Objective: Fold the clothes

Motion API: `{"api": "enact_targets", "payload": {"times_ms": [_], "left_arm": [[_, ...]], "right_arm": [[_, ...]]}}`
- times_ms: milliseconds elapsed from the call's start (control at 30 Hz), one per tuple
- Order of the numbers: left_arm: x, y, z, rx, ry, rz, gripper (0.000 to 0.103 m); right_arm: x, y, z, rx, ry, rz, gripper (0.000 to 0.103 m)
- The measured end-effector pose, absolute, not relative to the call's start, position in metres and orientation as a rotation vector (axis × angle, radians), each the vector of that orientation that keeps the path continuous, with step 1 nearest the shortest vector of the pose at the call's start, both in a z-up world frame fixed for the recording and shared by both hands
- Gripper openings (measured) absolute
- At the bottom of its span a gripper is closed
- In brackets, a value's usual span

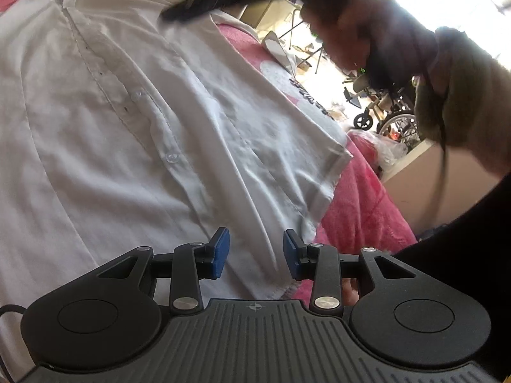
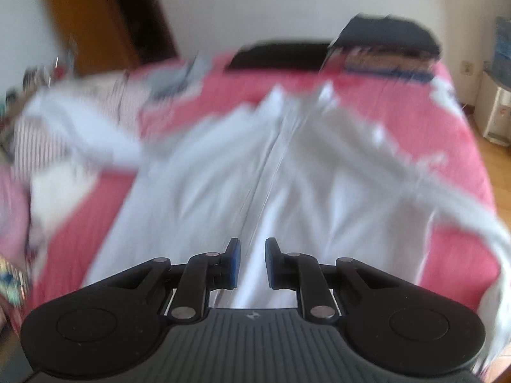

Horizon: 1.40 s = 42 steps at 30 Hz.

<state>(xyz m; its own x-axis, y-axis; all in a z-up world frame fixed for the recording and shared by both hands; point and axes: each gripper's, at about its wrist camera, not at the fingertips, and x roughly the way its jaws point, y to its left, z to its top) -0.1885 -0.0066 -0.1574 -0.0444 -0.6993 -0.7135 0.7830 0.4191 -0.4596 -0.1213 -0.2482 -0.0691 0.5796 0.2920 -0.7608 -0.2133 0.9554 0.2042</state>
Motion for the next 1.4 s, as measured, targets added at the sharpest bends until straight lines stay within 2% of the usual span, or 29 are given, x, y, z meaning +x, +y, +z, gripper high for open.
{"api": "enact_targets", "payload": {"times_ms": [233,467,633,1200,1300,1400], "left_arm": [[-0.186,-0.013,-0.159,0.106,1.085,-1.139,0.036],[-0.163,-0.020,-0.155,0.072,1.033,-1.061,0.037],[-0.141,-0.030,-0.155,0.040,1.004,-1.021,0.036],[-0.118,-0.042,-0.169,0.000,1.030,-0.956,0.036],[-0.115,-0.043,-0.171,-0.015,1.036,-0.950,0.036],[-0.113,-0.044,-0.171,-0.023,1.030,-0.945,0.030]], "right_arm": [[-0.122,-0.208,-0.095,-0.009,0.905,0.341,0.018],[-0.107,-0.222,-0.112,0.095,0.937,0.321,0.019],[-0.107,-0.222,-0.130,0.059,0.967,0.329,0.018],[-0.104,-0.253,-0.153,0.211,0.968,0.337,0.012],[-0.104,-0.256,-0.154,0.227,0.966,0.342,0.011],[-0.104,-0.258,-0.156,0.249,0.965,0.346,0.011]]}}
